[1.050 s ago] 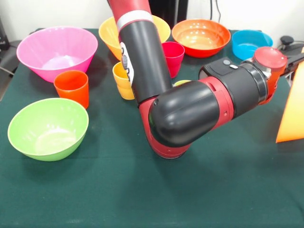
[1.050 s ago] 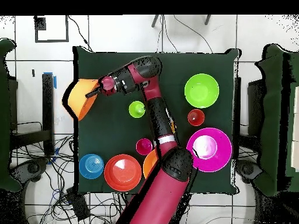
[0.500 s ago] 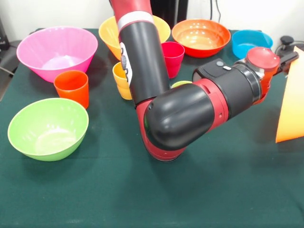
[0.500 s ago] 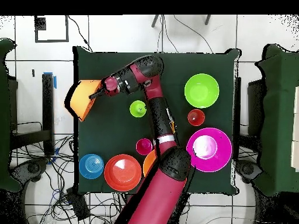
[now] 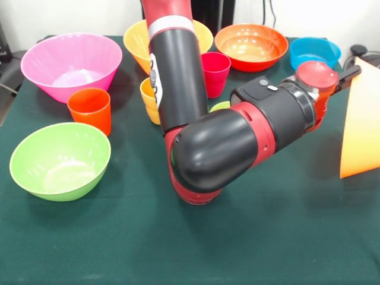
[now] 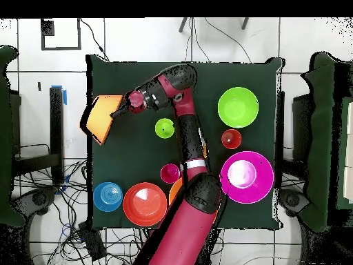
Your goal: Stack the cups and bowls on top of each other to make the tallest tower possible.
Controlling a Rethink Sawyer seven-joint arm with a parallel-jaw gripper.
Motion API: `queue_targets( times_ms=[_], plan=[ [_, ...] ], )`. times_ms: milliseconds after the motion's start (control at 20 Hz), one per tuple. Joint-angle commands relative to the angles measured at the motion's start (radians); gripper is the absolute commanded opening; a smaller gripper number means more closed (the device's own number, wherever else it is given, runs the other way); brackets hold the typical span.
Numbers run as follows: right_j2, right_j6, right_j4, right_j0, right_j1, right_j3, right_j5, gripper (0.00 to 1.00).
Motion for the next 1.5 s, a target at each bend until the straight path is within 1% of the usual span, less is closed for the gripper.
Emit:
queue_targets(
  times_ms=[50,250,500,800,1050,1250,1500],
  plan=[
    [-0.063,-0.392,-0.046,0.027,0.043,-0.136,0.099,0.0],
    [-0.045,-0.363,-0.007,0.026,0.051,-0.128,0.063,0.0],
    [-0.03,-0.35,0.02,0.027,0.055,-0.124,0.052,0.0],
    [-0.029,-0.341,0.028,0.022,0.052,-0.105,0.033,0.0],
    [-0.026,-0.344,0.033,0.028,0.052,-0.116,0.081,0.0],
    [-0.029,-0.354,0.021,0.029,0.048,-0.134,0.13,0.0],
    [-0.029,-0.357,0.012,0.03,0.047,-0.143,0.15,0.0]
  ],
)
